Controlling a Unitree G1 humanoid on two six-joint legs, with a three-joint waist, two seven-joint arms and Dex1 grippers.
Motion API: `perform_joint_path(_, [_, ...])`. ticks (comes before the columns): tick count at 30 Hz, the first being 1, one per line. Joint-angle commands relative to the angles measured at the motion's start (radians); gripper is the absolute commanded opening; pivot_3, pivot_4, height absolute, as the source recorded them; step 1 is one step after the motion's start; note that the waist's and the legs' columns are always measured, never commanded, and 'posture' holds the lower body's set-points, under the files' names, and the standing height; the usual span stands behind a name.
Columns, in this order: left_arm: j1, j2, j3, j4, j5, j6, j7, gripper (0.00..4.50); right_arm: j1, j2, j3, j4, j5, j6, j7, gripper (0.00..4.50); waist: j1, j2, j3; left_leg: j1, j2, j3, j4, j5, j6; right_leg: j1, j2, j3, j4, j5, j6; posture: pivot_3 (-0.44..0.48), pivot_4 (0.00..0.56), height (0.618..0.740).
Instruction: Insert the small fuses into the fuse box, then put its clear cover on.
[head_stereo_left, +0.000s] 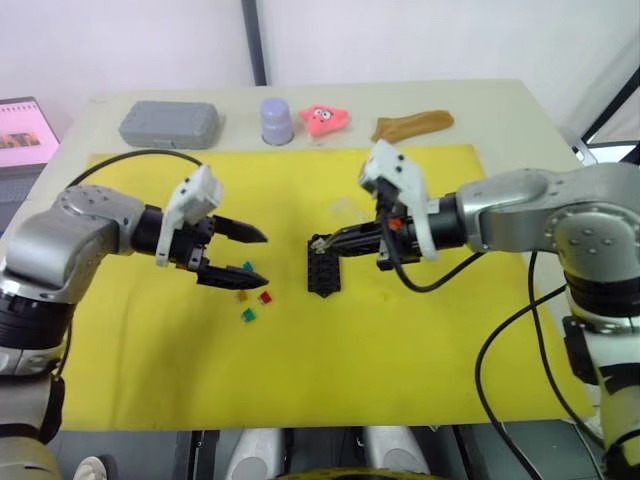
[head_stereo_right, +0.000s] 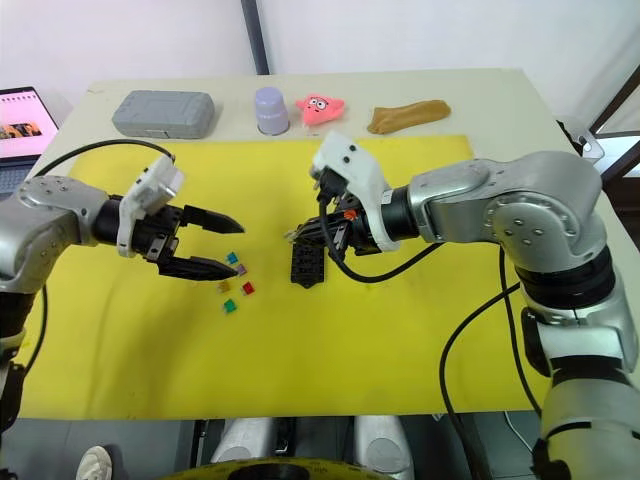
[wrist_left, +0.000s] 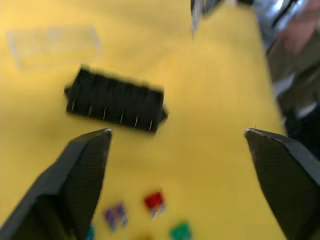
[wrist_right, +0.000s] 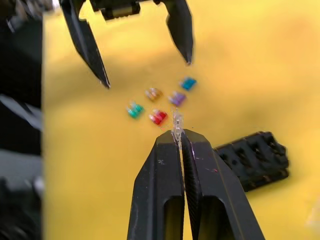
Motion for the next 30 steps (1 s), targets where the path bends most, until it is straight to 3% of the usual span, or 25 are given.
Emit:
perform_joint_path(1, [0.009, -0.01, -0.022, -0.011, 0.075, -0.107, 0.0, 4.47, -0.063, -0.002, 0.065, -0.009, -0.127, -0.078, 0.109, 0.0, 0.001, 0.0, 0.0, 0.0, 0.0, 0.0, 0.0, 0.0, 0.0, 0.0, 0.0, 0.0, 0.0, 0.0, 0.0, 0.0, 0.15, 0.74])
perform_joint_path(5, [0.041, -0.041, -0.06, -0.018, 0.163, -0.196, 0.036, 4.47, -0.199, -0.058, 0.284, -0.018, -0.316, -0.137, 0.317, 0.0, 0.001, 0.0, 0.0, -0.001, 0.0, 0.0, 0.001, 0.0, 0.0, -0.001, 0.0, 0.0, 0.0, 0.0, 0.0, 0.0, 0.15, 0.74])
perform_joint_path(11, [0.068, -0.079, -0.066, -0.051, 0.192, -0.207, 0.065, 4.47, -0.23, 0.011, 0.386, 0.036, -0.431, -0.12, 0.397, 0.0, 0.0, 0.0, 0.0, -0.001, 0.0, 0.0, 0.001, 0.0, 0.001, -0.001, -0.002, 0.0, 0.001, 0.0, 0.0, 0.0, 0.15, 0.74])
perform_joint_path(19, [0.071, -0.114, -0.079, -0.074, 0.214, -0.198, 0.096, 4.47, -0.21, 0.049, 0.474, 0.057, -0.574, -0.126, 0.412, 0.0, 0.002, 0.0, 0.0, -0.002, 0.0, 0.0, 0.001, 0.001, -0.002, -0.002, -0.003, 0.0, 0.001, 0.0, 0.0, 0.0, 0.15, 0.74])
perform_joint_path(30, [0.074, -0.143, -0.101, -0.087, 0.241, -0.199, 0.126, 4.47, -0.219, 0.079, 0.499, 0.068, -0.677, -0.123, 0.454, 0.0, 0.0, 0.0, 0.0, -0.002, 0.0, 0.0, 0.001, 0.002, -0.003, -0.002, -0.002, 0.0, 0.001, 0.0, 0.0, 0.0, 0.15, 0.74])
